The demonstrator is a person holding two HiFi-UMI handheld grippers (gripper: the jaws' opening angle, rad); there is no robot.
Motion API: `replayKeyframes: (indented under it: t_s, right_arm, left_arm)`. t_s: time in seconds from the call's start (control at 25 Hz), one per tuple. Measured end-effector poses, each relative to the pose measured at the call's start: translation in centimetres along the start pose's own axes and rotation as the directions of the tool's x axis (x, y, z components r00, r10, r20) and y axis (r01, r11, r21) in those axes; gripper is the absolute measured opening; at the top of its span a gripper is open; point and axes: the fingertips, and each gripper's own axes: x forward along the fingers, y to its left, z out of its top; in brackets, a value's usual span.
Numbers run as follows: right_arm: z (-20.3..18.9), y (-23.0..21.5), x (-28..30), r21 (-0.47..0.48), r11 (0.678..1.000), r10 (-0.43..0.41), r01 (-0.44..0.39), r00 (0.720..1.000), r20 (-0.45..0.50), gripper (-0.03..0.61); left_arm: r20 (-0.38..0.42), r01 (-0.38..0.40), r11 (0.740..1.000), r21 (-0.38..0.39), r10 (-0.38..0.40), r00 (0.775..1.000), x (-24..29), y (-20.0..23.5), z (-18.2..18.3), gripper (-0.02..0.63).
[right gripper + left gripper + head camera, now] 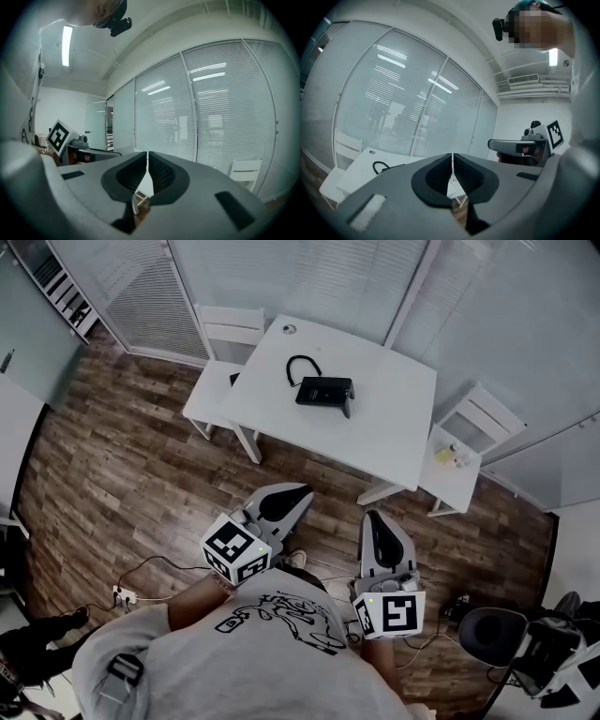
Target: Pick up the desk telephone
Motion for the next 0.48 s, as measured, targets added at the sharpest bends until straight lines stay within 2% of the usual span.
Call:
replayKeyframes:
  t_s: [0.24, 0.48]
  right_arm:
    - [0.1, 0.0, 4.8, -0.003, 1.0, 0.015, -0.015, 1.0, -0.012, 0.012]
    - [0.8, 0.0, 11.8, -0.006, 0.999, 0.033, -0.033, 0.999, -0.021, 0.012]
  left_arm:
    - [0.002, -0.022, 1.0, -0.015, 0.022, 1.0, 0.8, 4.5, 0.8, 0.014]
    - [0.002, -0.036, 0.999, -0.01, 0.036, 0.999, 2.4, 11.1, 2.6, 0.014]
